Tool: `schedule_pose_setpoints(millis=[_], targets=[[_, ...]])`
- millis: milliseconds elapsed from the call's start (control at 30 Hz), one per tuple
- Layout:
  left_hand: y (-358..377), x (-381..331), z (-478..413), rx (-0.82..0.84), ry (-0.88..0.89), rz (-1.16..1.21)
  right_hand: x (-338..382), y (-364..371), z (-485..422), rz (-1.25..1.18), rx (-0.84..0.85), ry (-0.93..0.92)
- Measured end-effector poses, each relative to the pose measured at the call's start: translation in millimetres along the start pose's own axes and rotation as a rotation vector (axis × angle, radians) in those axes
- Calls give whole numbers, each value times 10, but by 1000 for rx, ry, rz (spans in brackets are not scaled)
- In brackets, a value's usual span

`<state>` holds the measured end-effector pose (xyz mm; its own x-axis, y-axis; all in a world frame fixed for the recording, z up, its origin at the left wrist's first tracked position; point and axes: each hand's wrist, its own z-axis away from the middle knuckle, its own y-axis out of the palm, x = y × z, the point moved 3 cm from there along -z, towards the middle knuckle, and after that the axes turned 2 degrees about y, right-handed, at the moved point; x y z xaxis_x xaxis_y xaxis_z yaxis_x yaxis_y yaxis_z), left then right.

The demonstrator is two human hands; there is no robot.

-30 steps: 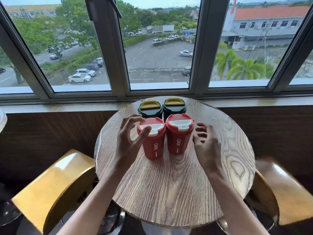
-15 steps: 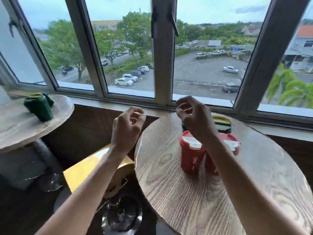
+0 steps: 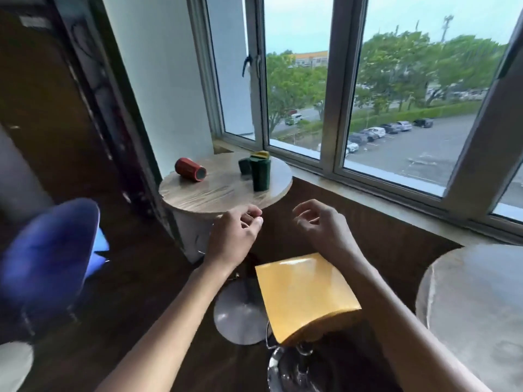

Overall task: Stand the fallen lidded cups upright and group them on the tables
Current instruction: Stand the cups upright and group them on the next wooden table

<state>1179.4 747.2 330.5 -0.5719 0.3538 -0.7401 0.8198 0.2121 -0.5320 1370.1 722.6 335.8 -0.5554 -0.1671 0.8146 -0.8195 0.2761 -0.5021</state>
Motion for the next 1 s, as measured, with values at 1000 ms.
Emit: schedule_pose_setpoints(millis=[1000], targets=[[-736, 3352, -3800, -105, -200, -86, -126, 3159, -3758, -145, 24, 143]])
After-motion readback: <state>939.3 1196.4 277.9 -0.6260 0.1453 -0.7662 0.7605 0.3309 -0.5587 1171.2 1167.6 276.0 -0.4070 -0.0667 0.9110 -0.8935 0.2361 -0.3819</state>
